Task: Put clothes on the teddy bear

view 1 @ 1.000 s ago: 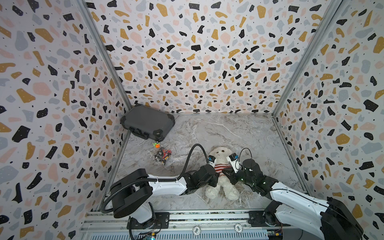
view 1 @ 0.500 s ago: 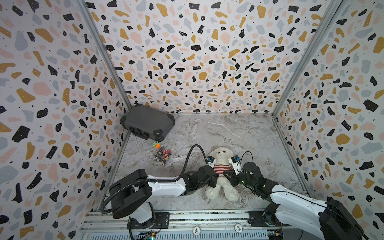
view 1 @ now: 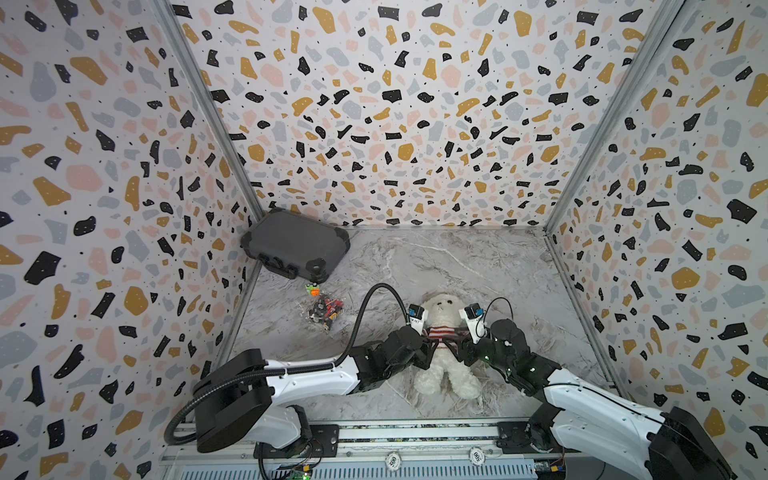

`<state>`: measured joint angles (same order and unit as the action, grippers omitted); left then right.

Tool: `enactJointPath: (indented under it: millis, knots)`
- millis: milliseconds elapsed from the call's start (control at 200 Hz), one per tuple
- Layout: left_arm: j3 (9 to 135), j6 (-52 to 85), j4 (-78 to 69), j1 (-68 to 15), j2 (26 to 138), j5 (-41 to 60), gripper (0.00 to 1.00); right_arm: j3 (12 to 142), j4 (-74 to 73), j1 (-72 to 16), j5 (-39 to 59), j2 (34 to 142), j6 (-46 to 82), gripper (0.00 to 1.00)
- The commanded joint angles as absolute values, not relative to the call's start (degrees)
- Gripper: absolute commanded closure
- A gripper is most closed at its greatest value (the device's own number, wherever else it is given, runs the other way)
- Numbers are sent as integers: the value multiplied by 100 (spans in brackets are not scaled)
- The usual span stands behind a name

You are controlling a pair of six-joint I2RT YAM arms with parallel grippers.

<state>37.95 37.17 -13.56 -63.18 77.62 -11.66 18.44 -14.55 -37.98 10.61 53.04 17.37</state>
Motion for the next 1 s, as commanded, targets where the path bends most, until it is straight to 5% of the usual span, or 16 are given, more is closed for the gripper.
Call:
enactJointPath:
  millis: [0,240,591,861,991]
  knots:
    - [3842,3520,-874,-6297,7356,-1736,58,2089,-1342,-3539,947,5112,1499,40]
    - [3509,3573,-409,-5753,6278,-2166,44,2241,-1238,-2833,1070,4847,1094,29]
    - [3089,3472,381,-4818,5005,-3078,7,2064,-1653,-1829,1037,4646,1066,21]
    - [2919,3246,514,-4268,4680,-3685,0,1852,-1951,-1439,701,4435,1209,14]
    - [2835,3175,408,-3970,4702,-3849,0,1693,-2293,-1188,672,4399,1288,1]
